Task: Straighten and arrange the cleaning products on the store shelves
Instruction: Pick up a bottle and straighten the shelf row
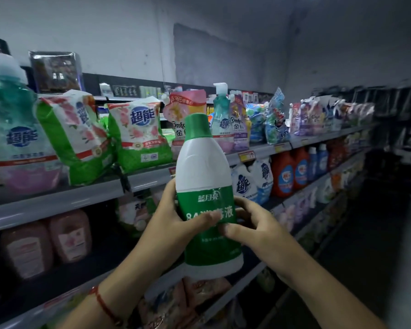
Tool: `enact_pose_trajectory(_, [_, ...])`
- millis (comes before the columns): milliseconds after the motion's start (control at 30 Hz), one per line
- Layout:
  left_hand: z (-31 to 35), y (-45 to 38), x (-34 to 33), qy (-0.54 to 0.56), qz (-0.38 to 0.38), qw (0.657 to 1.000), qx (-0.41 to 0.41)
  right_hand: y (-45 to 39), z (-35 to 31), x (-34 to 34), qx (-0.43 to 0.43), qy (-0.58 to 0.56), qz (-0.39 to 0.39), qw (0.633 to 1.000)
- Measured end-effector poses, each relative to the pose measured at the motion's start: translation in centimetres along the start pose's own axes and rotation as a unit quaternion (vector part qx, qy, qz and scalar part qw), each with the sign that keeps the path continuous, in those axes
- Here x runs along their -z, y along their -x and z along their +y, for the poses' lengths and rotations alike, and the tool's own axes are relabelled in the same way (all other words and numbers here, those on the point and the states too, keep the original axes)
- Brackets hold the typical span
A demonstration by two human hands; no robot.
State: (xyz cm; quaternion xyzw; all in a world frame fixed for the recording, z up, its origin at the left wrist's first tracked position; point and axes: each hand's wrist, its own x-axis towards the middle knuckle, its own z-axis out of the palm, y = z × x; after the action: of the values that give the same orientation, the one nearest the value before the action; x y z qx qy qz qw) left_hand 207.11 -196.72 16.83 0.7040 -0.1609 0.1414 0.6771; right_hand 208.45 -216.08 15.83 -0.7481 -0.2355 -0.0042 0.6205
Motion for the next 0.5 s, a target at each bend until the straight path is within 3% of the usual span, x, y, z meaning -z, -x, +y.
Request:
enact_pose_trajectory(267, [1.4,3.7,7.2,-0.040,0.128,0.991,-0.008,-4.9,-0.5,-7.4,0.021,-0.065,-0.131,0.989])
enact_pose_trajectory(500, [5.0,11.7,16.0,-0.089,0.291,0.953,-0.009,-6.6,-4.6,-19.9,0.073,-0.144,-0.313,0.936])
